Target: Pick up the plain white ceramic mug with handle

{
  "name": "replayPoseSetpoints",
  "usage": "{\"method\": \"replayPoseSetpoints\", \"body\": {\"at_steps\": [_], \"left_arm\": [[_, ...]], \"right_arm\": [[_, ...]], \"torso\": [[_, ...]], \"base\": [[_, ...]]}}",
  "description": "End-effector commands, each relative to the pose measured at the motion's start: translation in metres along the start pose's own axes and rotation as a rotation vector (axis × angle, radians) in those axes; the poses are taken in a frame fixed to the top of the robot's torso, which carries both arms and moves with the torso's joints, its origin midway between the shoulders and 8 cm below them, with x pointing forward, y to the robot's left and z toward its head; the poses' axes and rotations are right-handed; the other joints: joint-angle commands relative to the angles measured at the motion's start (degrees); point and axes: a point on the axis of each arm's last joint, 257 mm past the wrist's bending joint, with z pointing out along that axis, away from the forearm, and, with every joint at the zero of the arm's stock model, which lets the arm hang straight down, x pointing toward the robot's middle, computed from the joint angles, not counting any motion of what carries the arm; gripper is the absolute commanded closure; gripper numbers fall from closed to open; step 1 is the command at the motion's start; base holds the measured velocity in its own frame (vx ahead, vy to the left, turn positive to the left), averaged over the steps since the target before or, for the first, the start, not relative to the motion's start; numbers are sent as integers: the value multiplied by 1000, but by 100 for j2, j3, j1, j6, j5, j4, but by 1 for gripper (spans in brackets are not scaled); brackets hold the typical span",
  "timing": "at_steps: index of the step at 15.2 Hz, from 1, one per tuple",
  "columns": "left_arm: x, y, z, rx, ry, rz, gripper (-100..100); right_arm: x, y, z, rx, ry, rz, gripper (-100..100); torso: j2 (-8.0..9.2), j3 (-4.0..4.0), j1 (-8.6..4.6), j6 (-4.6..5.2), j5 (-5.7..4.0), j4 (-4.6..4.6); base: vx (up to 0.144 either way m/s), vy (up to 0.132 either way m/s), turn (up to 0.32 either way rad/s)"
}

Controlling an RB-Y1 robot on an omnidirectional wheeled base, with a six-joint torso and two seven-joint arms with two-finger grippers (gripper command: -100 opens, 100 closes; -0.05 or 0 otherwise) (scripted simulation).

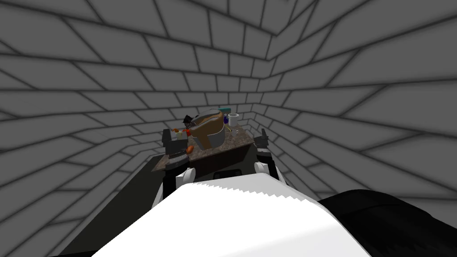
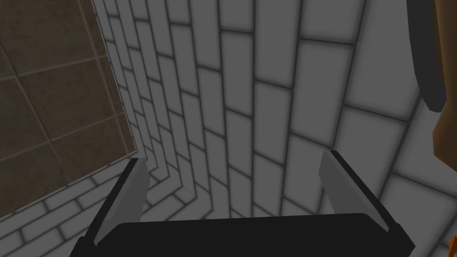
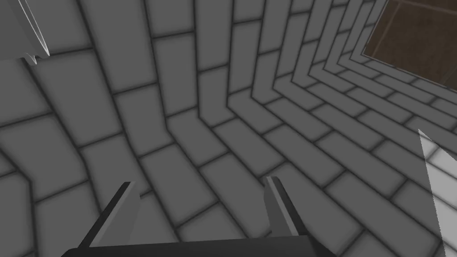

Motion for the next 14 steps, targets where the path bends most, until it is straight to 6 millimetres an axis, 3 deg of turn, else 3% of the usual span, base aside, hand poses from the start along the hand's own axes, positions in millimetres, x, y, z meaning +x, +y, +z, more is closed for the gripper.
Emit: {"method": "replayPoseSetpoints", "body": {"at_steps": [1, 8, 10, 14], "left_arm": [[0, 0, 0, 0, 0, 0, 0], [0, 0, 0, 0, 0, 0, 0], [0, 0, 0, 0, 0, 0, 0], [0, 0, 0, 0, 0, 0, 0]], "right_arm": [[3, -6, -2, 17, 32, -17, -100], [12, -37, -16, 105, 157, -83, -100], [13, -37, -16, 108, 174, -94, -100], [15, -61, -29, 176, 264, -146, -100]], "torso": [[0, 0, 0, 0, 0, 0], [14, 8, -13, -1, -3, 3], [14, 8, -15, -2, -3, 3], [14, 8, -12, -4, -3, 3]], "base": [[-9, -4, 49], [-31, -22, 105], [-29, -22, 86], [-34, -16, 148]]}}
